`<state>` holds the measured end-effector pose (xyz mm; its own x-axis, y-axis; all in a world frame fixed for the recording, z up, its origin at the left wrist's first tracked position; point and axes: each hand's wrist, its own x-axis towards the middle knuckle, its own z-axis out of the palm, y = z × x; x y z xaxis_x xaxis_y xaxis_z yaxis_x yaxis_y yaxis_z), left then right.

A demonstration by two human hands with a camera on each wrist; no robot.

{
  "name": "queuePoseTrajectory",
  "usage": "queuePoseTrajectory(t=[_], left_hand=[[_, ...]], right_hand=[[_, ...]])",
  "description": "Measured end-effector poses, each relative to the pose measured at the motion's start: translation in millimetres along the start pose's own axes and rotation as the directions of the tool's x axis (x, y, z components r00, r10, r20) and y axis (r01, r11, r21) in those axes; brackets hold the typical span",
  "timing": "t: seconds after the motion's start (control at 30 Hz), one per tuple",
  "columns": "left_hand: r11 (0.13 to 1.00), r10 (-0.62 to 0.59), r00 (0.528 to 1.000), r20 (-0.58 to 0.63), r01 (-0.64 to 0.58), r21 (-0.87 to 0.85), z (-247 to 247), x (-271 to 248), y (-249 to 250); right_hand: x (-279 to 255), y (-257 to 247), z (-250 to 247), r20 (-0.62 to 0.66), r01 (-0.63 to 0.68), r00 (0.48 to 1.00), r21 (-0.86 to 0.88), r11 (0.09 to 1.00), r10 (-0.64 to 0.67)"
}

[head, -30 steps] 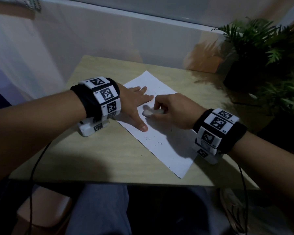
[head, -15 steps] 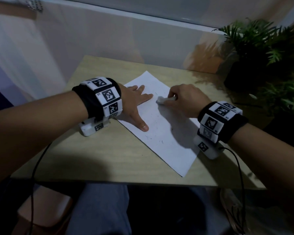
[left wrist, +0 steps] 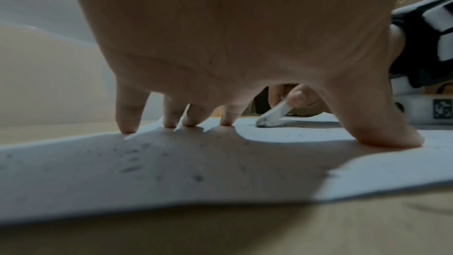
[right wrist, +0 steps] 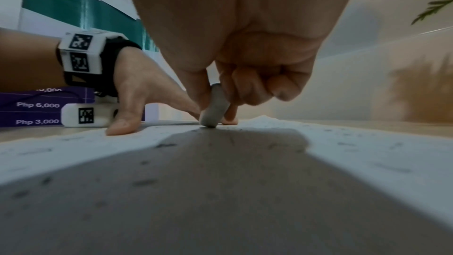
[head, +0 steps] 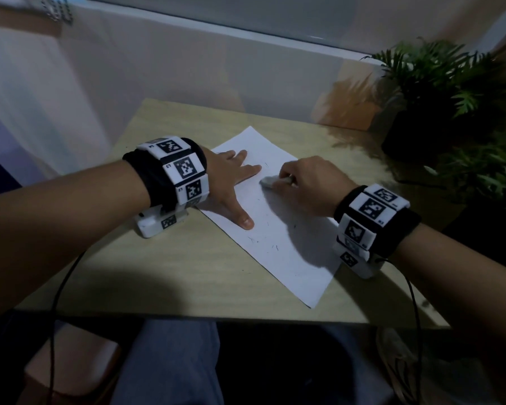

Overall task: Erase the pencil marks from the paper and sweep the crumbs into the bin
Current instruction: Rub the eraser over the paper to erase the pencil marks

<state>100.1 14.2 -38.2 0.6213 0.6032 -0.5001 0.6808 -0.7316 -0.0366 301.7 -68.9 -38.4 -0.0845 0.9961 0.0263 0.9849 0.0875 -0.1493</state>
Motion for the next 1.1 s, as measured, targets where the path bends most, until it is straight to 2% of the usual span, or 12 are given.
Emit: queuePoseTrajectory(t=[0.07,0.23,0.37,0.5,0.7,0.77,0.83,0.9,1.03,1.1], left_hand=[[1.0,0.0,1.0,-0.015,0.0,0.007,1,1,-1],[1.0,0.006,1.0,-0.028,-0.006,0.008,1,2,-2],[1.0,0.021,1.0,-0.019,-0.021,-0.008,-5,1,-2],[0.998,0.061,0.998,-0.013,-0.062,-0.028,-13,-4,3],[0.999,0.037,0.999,-0.02,-0.037,-0.017,-10,-2,1],[0.999,0.04,0.999,-0.028,-0.041,-0.017,-8,2,-1],[0.999,0.044,0.999,-0.032,-0.045,-0.019,-6,2,-3],[0.999,0.042,0.999,-0.033,-0.043,-0.02,-6,1,-3],[0.999,0.038,0.999,-0.027,-0.039,-0.019,-5,1,-2],[0.999,0.038,0.999,-0.027,-0.038,-0.018,-4,2,-2]], right_hand=[[-6,-4,-2,0.033,0.073,0.997,0.036,0.997,-0.074],[-6,6,-13,0.024,0.017,1.0,0.034,0.999,-0.018],[1,5,-27,0.013,0.041,0.999,0.09,0.995,-0.042],[5,-3,-14,0.031,0.082,0.996,0.07,0.994,-0.084],[6,4,-5,-0.004,-0.097,0.995,0.05,0.994,0.097],[3,0,-4,-0.013,-0.058,0.998,0.07,0.996,0.059],[-2,-3,-5,0.042,0.002,0.999,0.133,0.991,-0.008],[-2,1,-9,0.093,-0.03,0.996,0.186,0.982,0.013],[4,19,-13,-0.022,-0.159,0.987,0.087,0.983,0.161],[1,14,-10,-0.035,-0.097,0.994,0.115,0.989,0.102]])
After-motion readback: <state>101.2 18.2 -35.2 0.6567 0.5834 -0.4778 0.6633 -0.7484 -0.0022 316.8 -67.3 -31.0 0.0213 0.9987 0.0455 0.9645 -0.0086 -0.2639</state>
